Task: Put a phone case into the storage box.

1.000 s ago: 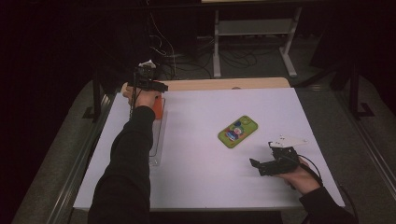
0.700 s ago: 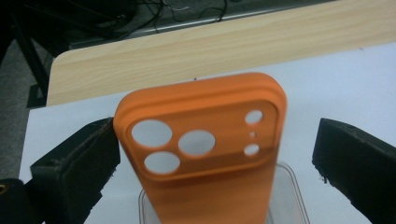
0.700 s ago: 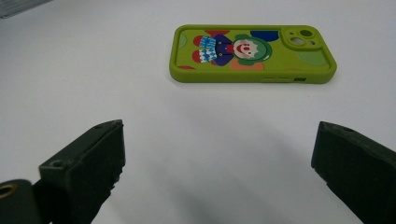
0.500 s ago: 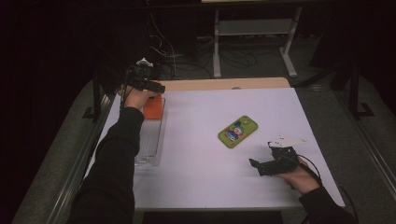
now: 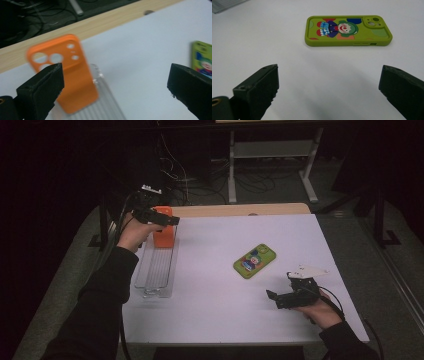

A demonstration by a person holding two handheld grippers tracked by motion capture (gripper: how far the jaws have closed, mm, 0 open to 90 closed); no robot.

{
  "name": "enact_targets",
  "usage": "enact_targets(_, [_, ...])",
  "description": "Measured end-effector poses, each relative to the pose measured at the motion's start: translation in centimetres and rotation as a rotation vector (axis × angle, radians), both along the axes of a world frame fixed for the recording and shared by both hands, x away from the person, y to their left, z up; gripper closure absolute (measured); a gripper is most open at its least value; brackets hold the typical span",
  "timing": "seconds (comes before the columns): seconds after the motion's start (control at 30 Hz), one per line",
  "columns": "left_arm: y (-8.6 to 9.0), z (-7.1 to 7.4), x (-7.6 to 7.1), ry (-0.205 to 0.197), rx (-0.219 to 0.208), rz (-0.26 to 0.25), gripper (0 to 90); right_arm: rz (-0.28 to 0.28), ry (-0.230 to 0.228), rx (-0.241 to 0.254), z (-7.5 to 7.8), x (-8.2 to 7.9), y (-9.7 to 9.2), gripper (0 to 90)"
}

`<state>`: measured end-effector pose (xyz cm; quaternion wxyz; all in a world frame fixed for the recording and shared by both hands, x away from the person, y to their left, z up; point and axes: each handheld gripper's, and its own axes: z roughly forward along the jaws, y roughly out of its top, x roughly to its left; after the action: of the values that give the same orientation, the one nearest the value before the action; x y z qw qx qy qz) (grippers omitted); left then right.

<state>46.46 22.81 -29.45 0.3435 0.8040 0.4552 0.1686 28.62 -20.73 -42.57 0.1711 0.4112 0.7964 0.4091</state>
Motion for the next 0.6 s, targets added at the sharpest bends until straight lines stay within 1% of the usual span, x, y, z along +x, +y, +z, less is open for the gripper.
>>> enact_targets(0.13, [-1.2, -0.3, -1.7, -0.011, -0.02, -0.068, 0.4, 0.002, -0.003, -0.001, 0.0, 0.0, 0.0, 1.9])
enact_targets(0.17, [-1.6, -0.4, -2.1, -0.014, -0.031, -0.081, 0.4, 0.001, -0.002, 0.002, 0.1, 0.0, 0.1, 2.0])
enact_targets(0.2, [-1.9, -0.6, -2.5, -0.013, -0.032, -0.095, 0.4, 0.005, -0.009, 0.001, 0.0, 0.0, 0.0, 1.9])
enact_targets(0.3, [-3.1, -1.2, -3.5, -0.011, -0.045, -0.129, 0.4, 0.006, 0.001, 0.002, 0.0, -0.2, 0.0, 2.0])
enact_targets(0.43, [-4.7, -1.9, -4.7, -0.015, -0.058, -0.169, 0.4, 0.017, -0.009, 0.001, 0.1, -0.4, -0.1, 1.9])
enact_targets(0.6, [-6.8, -2.7, -5.7, -0.014, -0.067, -0.214, 0.5, 0.016, -0.017, 0.009, 0.3, -0.3, -0.3, 1.9])
